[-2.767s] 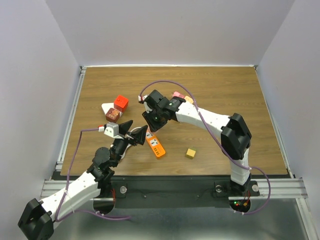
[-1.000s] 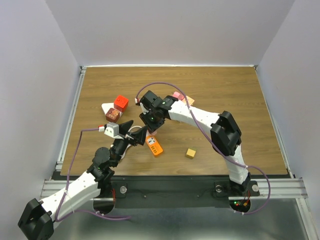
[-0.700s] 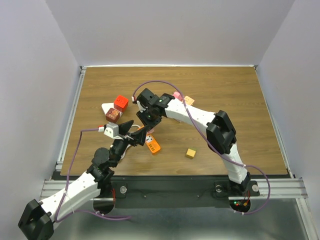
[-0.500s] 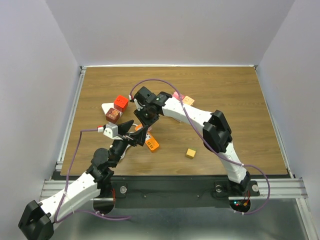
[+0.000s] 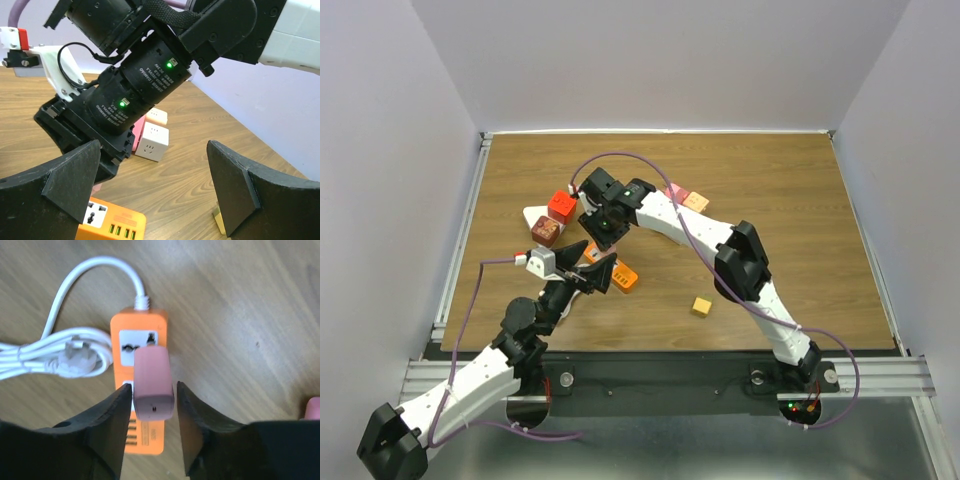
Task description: Insert the plug
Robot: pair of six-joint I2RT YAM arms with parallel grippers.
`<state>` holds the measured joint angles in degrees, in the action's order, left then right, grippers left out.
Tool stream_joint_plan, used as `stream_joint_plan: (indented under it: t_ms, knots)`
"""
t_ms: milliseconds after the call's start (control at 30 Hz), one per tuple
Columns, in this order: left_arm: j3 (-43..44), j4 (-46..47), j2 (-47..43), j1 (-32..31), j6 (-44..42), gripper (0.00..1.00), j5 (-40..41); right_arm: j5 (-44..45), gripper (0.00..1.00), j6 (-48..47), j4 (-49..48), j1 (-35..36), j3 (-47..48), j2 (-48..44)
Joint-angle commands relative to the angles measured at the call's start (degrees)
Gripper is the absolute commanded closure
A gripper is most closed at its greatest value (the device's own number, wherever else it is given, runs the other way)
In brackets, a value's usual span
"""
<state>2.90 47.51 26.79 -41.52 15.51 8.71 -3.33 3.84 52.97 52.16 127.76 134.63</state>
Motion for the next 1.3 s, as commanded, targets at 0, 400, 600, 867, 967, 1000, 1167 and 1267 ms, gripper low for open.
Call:
stream_joint_plan:
  t_ms: [0,400,600,867,967,1000,1167,1267]
  knots:
    - [-2.19,1.80,-0.51,0.21,-0.04,0.01,-0.54,0.96,0.51,-1.46,-0.41,0.22,2.31,0.90]
    - [-1.93,1.89,-0.07,0.30,-0.13,0.01,-0.45,0.00,0.41,-2.69,-0.76,0.13,3.54,-0.07]
    - [-1.75,1.98,0.72,0.21,-0.21,0.01,-0.36,-0.53,0.41,-2.52,-0.76,0.13,2.93,-1.20]
    - [-1.58,2.24,1.25,0.21,-0.30,0.01,-0.36,-0.09,0.31,-1.82,-3.22,0.13,-3.04,-5.86]
    - [-1.49,2.24,1.34,0.21,-0.48,0.01,-0.36,0.17,0.29,-1.64,-3.84,0.13,-4.19,-6.57]
    - [-1.49,2.24,1.25,0.21,-0.48,0.01,-0.36,0.17,0.28,-1.73,-3.84,0.13,-4.36,-6.57]
    - [-1.49,2.33,1.51,0.21,-0.48,0.01,-0.18,-0.09,0.31,-1.73,-4.19,0.13,-5.07,-6.66]
    - [-1.58,2.50,1.60,0.30,-0.48,0.01,-0.18,-0.71,0.38,-1.90,-4.37,0.13,-5.07,-6.49]
